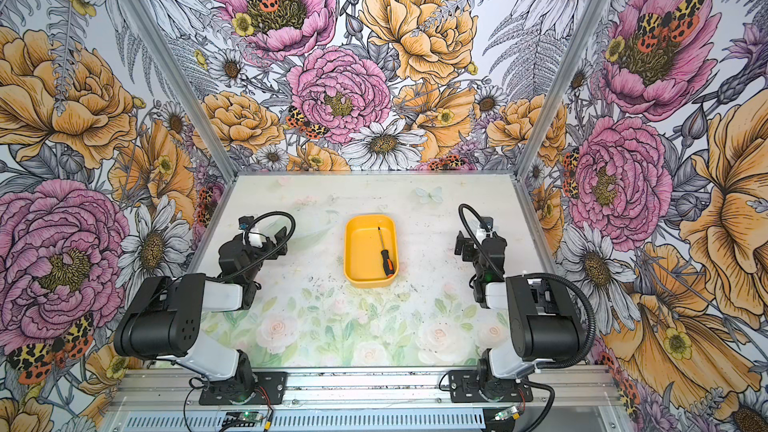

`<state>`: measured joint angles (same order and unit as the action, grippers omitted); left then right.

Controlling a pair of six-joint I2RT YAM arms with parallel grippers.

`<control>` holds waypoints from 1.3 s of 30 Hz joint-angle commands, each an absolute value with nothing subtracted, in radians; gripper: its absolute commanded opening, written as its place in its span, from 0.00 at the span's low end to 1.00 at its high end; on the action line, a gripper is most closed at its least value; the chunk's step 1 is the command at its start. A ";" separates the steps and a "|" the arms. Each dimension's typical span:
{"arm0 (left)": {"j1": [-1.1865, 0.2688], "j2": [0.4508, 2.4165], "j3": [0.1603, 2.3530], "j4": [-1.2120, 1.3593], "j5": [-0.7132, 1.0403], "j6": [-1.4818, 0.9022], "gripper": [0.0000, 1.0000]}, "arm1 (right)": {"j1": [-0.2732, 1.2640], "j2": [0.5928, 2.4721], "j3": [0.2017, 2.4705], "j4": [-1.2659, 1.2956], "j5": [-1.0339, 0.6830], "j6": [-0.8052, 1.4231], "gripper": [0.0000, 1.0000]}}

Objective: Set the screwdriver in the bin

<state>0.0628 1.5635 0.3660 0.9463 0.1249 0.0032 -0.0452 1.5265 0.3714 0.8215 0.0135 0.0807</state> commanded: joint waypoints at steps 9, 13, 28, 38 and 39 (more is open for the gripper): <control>0.058 1.555 0.376 0.950 0.072 0.000 0.99 | -0.040 1.534 0.396 0.853 0.014 0.078 0.99; 0.043 1.554 0.377 0.944 0.000 -0.008 0.99 | -0.040 1.534 0.397 0.852 0.012 0.078 1.00; 0.035 1.552 0.377 0.942 -0.015 -0.003 0.99 | -0.041 1.534 0.396 0.852 0.013 0.077 0.99; 0.033 1.552 0.379 0.942 -0.018 0.000 0.99 | -0.040 1.535 0.397 0.852 0.014 0.078 1.00; 0.032 1.552 0.377 0.941 -0.018 0.000 0.99 | -0.040 1.535 0.398 0.852 0.012 0.078 0.99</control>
